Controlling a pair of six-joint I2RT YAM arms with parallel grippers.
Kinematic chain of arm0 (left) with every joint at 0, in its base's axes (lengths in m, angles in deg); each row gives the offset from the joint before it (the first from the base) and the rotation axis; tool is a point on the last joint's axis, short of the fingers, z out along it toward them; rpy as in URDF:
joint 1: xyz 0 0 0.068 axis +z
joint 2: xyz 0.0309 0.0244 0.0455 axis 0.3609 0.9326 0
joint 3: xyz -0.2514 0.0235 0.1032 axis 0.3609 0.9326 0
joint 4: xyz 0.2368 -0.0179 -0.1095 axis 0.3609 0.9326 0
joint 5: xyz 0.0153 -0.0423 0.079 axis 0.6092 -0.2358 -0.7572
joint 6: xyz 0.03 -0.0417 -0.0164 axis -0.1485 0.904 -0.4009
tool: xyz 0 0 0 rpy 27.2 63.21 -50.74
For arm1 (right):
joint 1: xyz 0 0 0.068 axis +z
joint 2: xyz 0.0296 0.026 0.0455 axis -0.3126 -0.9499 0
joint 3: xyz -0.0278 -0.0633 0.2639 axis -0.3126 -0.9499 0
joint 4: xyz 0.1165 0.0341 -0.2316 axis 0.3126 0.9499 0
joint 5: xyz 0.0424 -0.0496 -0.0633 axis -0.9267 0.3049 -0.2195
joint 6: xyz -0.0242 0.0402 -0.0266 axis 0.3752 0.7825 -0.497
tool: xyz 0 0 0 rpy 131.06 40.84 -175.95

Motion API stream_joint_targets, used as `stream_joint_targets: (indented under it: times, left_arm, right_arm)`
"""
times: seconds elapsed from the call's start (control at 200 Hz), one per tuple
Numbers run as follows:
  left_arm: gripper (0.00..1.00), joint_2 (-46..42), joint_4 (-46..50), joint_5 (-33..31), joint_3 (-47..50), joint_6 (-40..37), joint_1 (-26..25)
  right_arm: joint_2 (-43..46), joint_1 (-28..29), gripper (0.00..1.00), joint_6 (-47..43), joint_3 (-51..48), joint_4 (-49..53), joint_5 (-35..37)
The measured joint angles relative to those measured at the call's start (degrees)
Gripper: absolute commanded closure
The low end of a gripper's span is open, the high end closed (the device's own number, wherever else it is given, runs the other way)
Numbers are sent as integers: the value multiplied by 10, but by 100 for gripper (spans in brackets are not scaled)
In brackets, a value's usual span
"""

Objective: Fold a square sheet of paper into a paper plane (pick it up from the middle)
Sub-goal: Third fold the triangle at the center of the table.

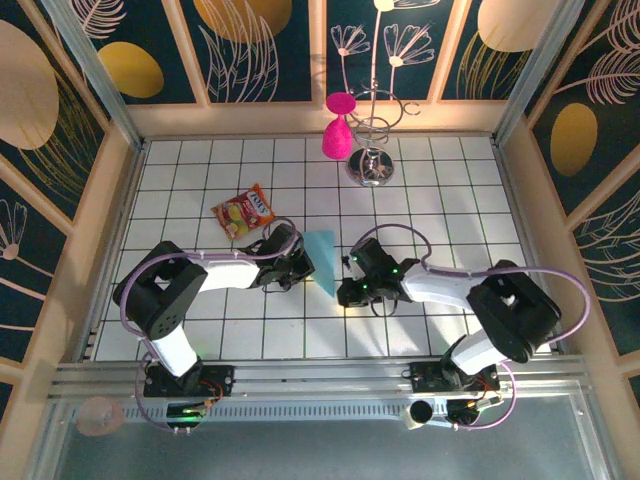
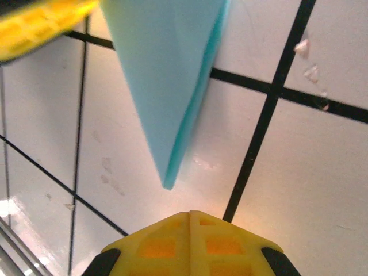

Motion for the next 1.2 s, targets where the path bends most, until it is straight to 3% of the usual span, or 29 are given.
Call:
stream_joint_targets:
  times: [0.17, 0.651, 1.201]
  left_arm:
    - [93, 0, 0, 1, 0, 0, 0]
    - [92, -2, -2, 2, 0, -5, 0]
    - [94, -53, -60, 69, 30, -96, -1]
  right_arm:
    - [30, 0, 97, 7, 22, -28, 16]
    - [-118, 0, 100, 32, 65, -79, 15]
    - [-141, -1, 100, 35, 87, -77, 12]
